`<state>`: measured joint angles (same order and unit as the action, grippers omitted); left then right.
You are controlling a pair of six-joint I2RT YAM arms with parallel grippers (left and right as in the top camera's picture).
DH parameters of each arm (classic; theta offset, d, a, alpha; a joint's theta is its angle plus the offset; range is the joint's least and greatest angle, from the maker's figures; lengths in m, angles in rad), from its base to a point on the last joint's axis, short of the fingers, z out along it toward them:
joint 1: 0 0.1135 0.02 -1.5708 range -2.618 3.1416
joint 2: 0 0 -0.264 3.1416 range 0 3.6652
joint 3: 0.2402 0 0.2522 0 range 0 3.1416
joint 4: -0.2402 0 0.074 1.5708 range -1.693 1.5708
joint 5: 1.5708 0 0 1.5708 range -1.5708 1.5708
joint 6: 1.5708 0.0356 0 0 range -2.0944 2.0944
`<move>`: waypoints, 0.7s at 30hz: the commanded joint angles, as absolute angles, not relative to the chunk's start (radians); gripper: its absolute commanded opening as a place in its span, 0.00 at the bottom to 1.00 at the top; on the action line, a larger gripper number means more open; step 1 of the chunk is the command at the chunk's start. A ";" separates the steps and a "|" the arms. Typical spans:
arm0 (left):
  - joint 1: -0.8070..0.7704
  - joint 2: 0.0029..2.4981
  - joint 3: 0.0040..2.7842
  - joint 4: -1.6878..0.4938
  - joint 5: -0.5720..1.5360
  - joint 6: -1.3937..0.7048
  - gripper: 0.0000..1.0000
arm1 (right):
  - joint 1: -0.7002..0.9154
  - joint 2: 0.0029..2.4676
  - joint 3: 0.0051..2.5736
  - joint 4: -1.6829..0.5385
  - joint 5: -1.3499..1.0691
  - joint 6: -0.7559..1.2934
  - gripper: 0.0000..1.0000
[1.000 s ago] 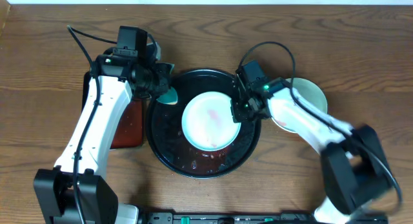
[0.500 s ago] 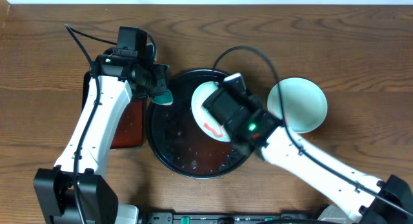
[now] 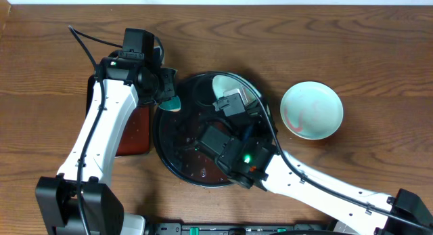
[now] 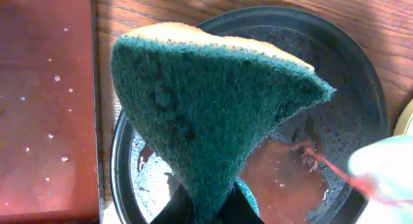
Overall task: Clean dirty plates on tray and stack at the side
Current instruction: 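Lift the plate with right gripper and carry it to the stack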
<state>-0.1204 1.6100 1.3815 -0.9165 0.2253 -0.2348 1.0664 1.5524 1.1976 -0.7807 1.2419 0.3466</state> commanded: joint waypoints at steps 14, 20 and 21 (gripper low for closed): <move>-0.117 1.612 1.378 -0.919 0.211 -0.221 0.08 | 1.100 1.536 1.206 -0.778 1.425 0.344 0.01; -0.117 1.612 1.378 -0.920 0.206 -0.221 0.08 | 1.068 1.536 1.204 -0.783 1.034 0.385 0.01; -0.117 1.612 1.378 -0.921 0.193 -0.221 0.08 | 1.058 1.536 1.203 -0.784 0.979 0.406 0.01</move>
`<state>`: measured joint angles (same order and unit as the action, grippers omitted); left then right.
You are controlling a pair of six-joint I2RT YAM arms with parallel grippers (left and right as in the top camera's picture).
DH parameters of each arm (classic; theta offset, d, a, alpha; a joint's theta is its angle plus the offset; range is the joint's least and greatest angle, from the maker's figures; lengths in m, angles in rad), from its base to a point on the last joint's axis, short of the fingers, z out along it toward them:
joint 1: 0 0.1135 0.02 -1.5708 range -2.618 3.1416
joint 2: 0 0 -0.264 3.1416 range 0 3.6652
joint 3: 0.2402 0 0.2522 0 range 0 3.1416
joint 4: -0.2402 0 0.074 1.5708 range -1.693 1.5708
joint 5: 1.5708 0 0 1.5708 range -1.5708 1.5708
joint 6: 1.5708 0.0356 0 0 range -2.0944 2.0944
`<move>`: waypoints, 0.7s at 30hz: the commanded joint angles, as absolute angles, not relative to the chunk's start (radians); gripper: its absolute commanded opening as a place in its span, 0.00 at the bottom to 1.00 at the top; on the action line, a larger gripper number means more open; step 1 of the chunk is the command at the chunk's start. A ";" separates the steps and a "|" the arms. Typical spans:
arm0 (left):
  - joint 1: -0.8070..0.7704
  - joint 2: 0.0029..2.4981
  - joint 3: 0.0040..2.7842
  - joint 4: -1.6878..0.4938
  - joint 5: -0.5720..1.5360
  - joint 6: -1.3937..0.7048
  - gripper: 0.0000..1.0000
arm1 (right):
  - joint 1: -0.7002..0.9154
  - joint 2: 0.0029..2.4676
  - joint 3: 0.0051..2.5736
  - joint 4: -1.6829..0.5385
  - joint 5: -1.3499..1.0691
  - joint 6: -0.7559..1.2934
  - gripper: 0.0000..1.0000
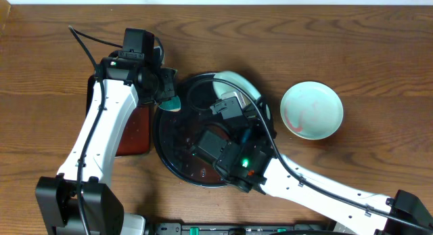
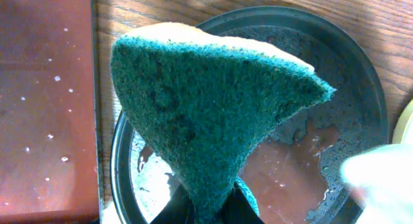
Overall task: Clean dirty plates on tray and stack at the side
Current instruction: 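Lift the plate with right gripper and carry it to the stack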
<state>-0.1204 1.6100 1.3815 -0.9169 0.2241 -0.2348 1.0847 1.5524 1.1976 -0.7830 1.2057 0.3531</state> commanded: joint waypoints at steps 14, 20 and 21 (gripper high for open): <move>-0.018 1.610 1.378 -1.054 -0.209 -0.221 0.08 | 0.512 1.536 1.203 -0.777 -0.066 0.405 0.01; 0.022 1.614 1.378 -1.052 -0.210 -0.248 0.08 | 0.245 1.536 1.196 -0.832 -0.098 0.350 0.01; 0.023 1.615 1.377 -1.052 -0.210 -0.253 0.08 | 0.212 1.536 1.190 -0.839 -0.084 0.350 0.01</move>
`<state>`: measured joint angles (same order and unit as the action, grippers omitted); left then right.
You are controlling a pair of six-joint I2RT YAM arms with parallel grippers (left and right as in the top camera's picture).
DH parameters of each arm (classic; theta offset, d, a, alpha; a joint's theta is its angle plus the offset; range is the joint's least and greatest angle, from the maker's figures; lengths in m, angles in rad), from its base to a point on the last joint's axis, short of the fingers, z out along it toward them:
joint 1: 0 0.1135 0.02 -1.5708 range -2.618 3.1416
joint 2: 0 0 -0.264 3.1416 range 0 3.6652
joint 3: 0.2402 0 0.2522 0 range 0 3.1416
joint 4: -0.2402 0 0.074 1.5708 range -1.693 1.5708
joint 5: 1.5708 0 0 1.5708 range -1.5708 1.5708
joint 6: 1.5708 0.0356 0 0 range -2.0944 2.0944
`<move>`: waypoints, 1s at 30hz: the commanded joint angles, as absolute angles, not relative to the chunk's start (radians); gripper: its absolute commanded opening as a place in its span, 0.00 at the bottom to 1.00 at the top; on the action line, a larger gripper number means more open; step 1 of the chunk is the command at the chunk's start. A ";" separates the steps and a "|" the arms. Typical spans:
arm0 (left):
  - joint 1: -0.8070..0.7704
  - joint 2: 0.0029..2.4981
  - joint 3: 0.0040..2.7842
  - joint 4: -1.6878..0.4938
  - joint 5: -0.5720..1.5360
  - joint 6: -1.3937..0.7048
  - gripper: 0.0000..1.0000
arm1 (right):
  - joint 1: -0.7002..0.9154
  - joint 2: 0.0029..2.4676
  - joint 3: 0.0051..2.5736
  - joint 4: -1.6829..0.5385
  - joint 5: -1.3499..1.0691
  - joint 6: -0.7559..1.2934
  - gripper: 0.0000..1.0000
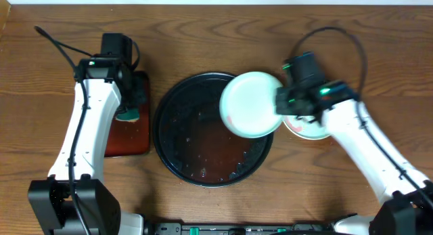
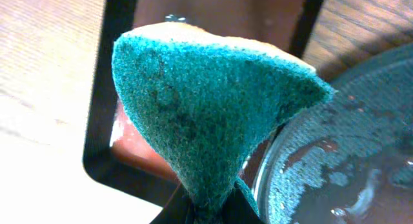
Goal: Clean dirty plates on tray and stack at the side
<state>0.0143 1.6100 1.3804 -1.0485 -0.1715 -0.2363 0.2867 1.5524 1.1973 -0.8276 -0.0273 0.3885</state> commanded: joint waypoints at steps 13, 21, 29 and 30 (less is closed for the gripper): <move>0.023 1.621 1.338 -1.031 -0.210 -0.257 0.08 | -0.098 1.538 0.947 -0.671 0.020 0.351 0.01; 0.023 1.621 1.338 -1.032 -0.210 -0.256 0.08 | -0.112 1.538 0.934 -0.657 0.079 0.350 0.17; 0.023 1.621 1.338 -1.032 -0.210 -0.256 0.08 | -0.118 1.531 0.946 -0.705 0.071 0.350 0.53; 0.023 1.621 1.338 -1.032 -0.210 -0.256 0.08 | -0.118 1.528 0.956 -0.720 0.059 0.350 0.57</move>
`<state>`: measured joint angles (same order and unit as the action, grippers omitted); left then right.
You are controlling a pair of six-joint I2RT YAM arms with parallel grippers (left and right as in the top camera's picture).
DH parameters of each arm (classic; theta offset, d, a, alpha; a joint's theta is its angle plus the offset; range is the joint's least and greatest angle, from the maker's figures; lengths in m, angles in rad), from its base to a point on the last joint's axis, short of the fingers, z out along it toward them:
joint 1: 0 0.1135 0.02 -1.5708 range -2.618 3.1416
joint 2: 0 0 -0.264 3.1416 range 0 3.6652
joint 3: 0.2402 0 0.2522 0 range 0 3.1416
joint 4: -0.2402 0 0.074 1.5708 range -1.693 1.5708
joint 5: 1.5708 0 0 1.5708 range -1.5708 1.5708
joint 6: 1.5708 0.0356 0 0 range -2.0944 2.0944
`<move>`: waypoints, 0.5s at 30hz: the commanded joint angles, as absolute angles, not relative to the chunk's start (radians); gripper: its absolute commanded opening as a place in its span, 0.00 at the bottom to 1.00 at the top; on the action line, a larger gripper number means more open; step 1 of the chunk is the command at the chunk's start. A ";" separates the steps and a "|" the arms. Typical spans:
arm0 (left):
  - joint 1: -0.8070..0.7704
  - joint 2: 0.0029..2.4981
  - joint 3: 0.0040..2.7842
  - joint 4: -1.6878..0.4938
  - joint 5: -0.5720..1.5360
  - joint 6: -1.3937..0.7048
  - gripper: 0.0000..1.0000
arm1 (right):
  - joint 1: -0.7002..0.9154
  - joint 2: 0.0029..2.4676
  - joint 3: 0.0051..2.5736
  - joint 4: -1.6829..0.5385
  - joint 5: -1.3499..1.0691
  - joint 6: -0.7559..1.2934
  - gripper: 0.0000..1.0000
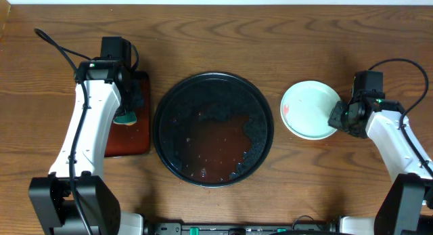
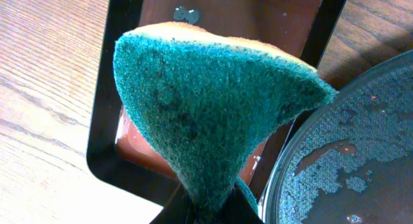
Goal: Clean dirty plates on tray and stack at the side
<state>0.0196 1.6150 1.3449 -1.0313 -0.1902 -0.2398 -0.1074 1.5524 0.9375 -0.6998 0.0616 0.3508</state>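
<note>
A pale mint plate lies on the table at the right, with a faint red smear near its left rim. My right gripper is at the plate's right rim; whether its fingers still pinch the rim does not show. The round black tray in the middle holds only brownish water and foam. My left gripper is shut on a folded green sponge. In the overhead view the sponge hangs over the rectangular red tray at the left.
The rectangular tray's dark rim lies close to the round tray's left edge. Both arms' cables loop over the table at the far left and far right. Bare wood runs along the back.
My right gripper, which held a plate over the round tray's right edge, is now further right, and the plate lies where the smeared plate stood. The left gripper and sponge have barely moved.
At first my right gripper held a plate over the round tray while the left held the sponge at the tray's upper left rim. Later the sponge was over the red tray and the plate at the round tray's right edge. Now the plate rests at the right side.
</note>
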 commanded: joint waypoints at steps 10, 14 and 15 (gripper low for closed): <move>0.023 1.684 1.325 -1.007 -0.210 -0.191 0.08 | -0.104 1.439 1.085 -0.825 -0.117 0.284 0.70; 0.023 1.750 1.325 -0.982 -0.210 -0.176 0.08 | -0.090 1.390 1.092 -0.827 -0.117 0.262 0.82; 0.023 1.767 1.325 -0.976 -0.210 -0.176 0.13 | -0.090 1.378 1.092 -0.829 -0.117 0.255 0.85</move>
